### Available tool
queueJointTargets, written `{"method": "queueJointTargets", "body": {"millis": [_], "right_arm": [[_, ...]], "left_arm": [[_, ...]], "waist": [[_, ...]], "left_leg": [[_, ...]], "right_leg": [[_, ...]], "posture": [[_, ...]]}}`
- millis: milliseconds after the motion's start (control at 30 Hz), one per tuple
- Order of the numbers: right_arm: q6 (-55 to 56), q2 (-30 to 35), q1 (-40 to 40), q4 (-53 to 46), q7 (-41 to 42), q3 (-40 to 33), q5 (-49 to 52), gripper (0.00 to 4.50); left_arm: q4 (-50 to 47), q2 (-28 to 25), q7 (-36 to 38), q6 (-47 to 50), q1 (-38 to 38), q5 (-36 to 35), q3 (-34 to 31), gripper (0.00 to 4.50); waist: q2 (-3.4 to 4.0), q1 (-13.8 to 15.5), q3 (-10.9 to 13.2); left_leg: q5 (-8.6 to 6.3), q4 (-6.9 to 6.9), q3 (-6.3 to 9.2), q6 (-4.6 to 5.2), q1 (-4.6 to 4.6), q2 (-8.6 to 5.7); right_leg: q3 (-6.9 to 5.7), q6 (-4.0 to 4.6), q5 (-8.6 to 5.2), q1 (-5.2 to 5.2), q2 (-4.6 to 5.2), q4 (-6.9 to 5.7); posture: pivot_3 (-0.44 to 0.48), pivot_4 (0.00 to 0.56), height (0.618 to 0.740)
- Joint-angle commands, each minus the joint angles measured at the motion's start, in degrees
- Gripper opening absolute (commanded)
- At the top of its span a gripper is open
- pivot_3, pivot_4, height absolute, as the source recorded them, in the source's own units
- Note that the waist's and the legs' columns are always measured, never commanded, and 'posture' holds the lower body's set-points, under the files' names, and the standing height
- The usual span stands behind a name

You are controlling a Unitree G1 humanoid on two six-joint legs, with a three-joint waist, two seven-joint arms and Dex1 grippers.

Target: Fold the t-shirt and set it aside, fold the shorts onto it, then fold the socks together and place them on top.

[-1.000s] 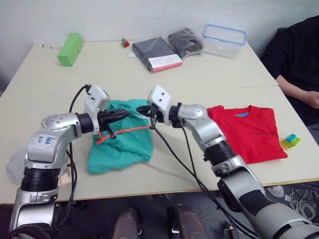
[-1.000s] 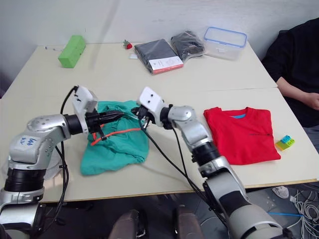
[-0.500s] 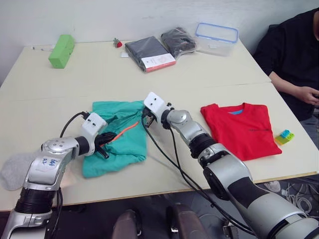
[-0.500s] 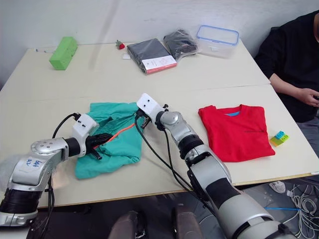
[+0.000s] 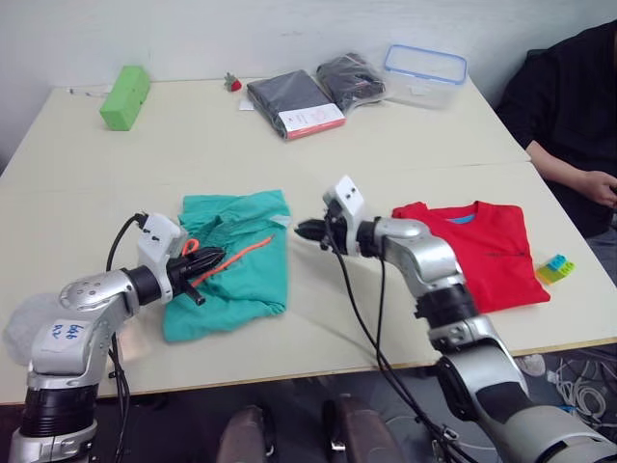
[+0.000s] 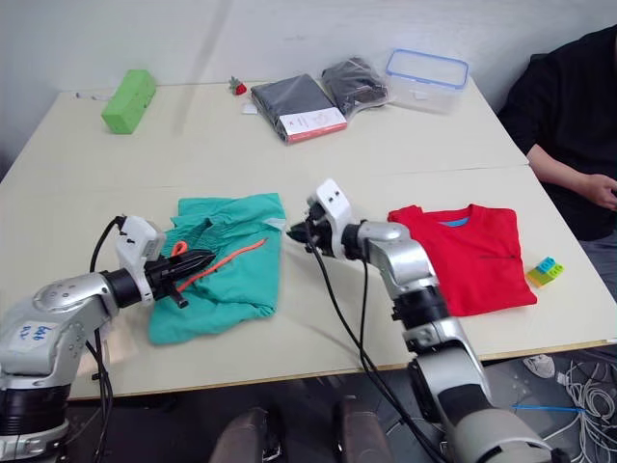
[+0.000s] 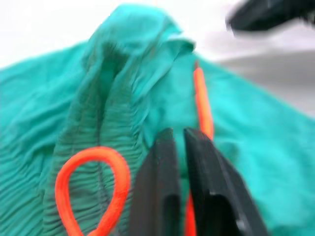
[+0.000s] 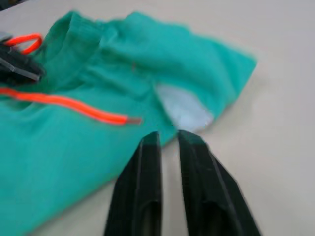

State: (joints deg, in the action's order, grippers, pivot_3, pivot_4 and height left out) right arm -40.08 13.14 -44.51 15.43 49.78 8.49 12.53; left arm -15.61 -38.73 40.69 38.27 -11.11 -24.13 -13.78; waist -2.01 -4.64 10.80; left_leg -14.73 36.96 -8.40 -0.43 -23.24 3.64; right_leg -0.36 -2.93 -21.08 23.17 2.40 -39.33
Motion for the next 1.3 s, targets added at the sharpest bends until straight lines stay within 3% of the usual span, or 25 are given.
{"method": "queueJointTargets", "body": {"millis": [33,267,367,767,867,1033,1233,1300], "right_arm": [[-9.0,2.2,2.4,-7.1,2.3,1.3,3.8,1.93],[-17.5,-3.1,-0.8,0.0,-1.8,-2.8,8.1,4.42],[-19.8,-6.9,-3.5,5.4,-3.0,-4.3,9.9,4.50],[-15.9,-22.2,-12.8,28.0,-6.1,-5.4,9.3,4.50],[-14.0,-23.4,-13.9,31.3,-7.4,-6.8,8.8,3.87],[-13.0,-22.3,-14.3,32.1,-7.6,-7.5,8.7,2.14],[-15.5,-17.0,-10.9,20.7,-4.0,-4.5,9.1,0.13],[-17.6,-14.1,-9.0,13.8,-3.5,-4.3,10.2,0.03]], "left_arm": [[-2.7,-2.1,1.9,-1.7,2.2,-0.6,-1.2,1.49],[-4.0,-3.5,2.6,-2.2,3.6,-2.2,-3.7,3.74],[-4.1,-4.2,3.0,-2.1,4.1,-3.5,-6.1,4.47],[-9.7,-4.7,-0.4,0.6,6.9,-7.7,-13.4,4.47],[-11.1,-4.7,-1.3,1.1,7.7,-8.1,-13.9,4.50],[-12.5,-4.6,-1.9,1.7,8.4,-9.2,-14.6,4.50],[-11.7,-4.4,-1.2,1.9,5.9,-11.6,-12.5,4.50],[-11.7,-4.4,-0.2,2.8,4.1,-13.5,-10.7,4.50]], "waist": [[0.00,-0.2,0.0],[-0.01,-0.3,0.0],[-0.01,-0.3,0.0],[-0.09,-2.3,-0.1],[-0.10,-2.6,-0.1],[-0.09,-2.8,-0.1],[-0.14,-2.1,-0.1],[-0.14,-1.0,-0.1]], "left_leg": [[0.00,-0.04,0.00,0.00,0.01,0.00],[0.03,-0.10,-0.02,-0.06,0.03,0.03],[0.03,-0.09,-0.02,-0.05,0.03,0.03],[0.10,-0.51,-0.05,-0.19,0.16,0.04],[0.15,-0.70,-0.04,-0.26,0.16,0.03],[0.16,-0.77,-0.04,-0.26,0.13,0.02],[0.19,-0.78,-0.01,-0.22,0.14,0.00],[0.22,-0.76,0.01,-0.19,0.13,-0.02]], "right_leg": [[0.00,0.00,0.00,0.00,0.00,0.01],[0.02,0.03,-0.02,0.07,-0.06,-0.03],[0.02,0.04,-0.02,0.07,-0.06,-0.02],[0.04,0.08,-0.04,0.09,-0.09,0.02],[0.03,0.11,-0.06,0.17,-0.10,0.05],[0.04,0.11,-0.06,0.18,-0.10,0.17],[0.02,0.14,-0.04,0.14,-0.07,0.20],[0.00,0.16,-0.03,0.13,-0.06,0.20]], "posture": [[0.000,0.150,0.740],[0.000,0.150,0.740],[0.000,0.150,0.740],[0.000,0.150,0.740],[0.000,0.150,0.740],[0.000,0.150,0.740],[0.000,0.150,0.740],[0.000,0.150,0.740]]}}
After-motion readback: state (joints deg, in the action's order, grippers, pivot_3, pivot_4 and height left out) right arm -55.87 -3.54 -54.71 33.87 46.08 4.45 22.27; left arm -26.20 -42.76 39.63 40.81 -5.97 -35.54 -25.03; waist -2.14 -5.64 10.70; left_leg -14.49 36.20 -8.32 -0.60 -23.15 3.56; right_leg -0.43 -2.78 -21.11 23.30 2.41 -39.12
